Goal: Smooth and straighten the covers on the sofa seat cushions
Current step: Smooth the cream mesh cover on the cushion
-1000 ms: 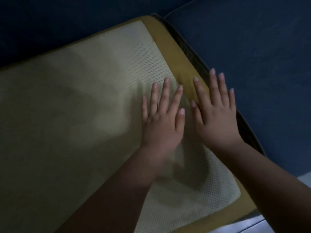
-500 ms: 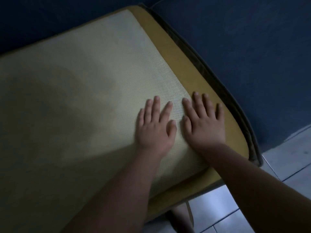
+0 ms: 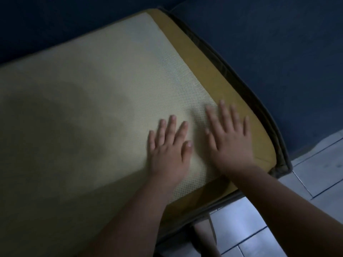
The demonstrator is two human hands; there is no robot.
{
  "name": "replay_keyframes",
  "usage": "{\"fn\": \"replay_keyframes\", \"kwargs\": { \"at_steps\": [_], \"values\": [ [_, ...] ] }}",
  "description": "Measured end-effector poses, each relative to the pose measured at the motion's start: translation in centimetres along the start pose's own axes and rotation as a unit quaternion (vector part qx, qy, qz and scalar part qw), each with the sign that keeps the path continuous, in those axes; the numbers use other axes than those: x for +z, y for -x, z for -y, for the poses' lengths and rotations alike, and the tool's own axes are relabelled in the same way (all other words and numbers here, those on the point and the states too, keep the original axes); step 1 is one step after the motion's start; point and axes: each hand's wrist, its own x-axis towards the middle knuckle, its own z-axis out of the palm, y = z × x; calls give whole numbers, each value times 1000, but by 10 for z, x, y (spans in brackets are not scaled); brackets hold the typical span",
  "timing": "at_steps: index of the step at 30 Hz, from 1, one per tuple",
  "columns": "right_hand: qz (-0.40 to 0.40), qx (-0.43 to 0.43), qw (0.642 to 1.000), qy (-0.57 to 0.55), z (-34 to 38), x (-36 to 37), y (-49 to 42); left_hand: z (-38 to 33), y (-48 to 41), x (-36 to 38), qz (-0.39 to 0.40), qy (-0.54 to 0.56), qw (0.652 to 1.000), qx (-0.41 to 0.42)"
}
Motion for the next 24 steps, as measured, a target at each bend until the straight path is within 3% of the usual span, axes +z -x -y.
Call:
{"fn": "replay_keyframes", "kwargs": {
  "at_steps": [2,7,10,13,15,17,20,24],
  "values": [
    [63,6,997,45,1,23,6,10,3,14,51,-23,998,-18],
    [105,23,992,66,9,15,-2,23,-4,-13,74,31,997,17],
    [104,-11,994,27,36,1,-15,53,-2,-35,11,76,997,-17],
    [3,-78,997,-27,93,-9,-31,84,9,-56,-121,64,990,-42],
    [-51,-106,990,-74,131,-9,-31,103,23,-58,-160,42,984,-68],
    [-30,-136,987,-84,156,11,-18,121,43,-43,-132,27,987,-93],
    [69,-176,982,11,167,57,7,143,67,-6,-31,3,994,-104],
    [104,-160,980,55,163,69,9,148,67,-3,-12,22,995,-98]
  ]
}}
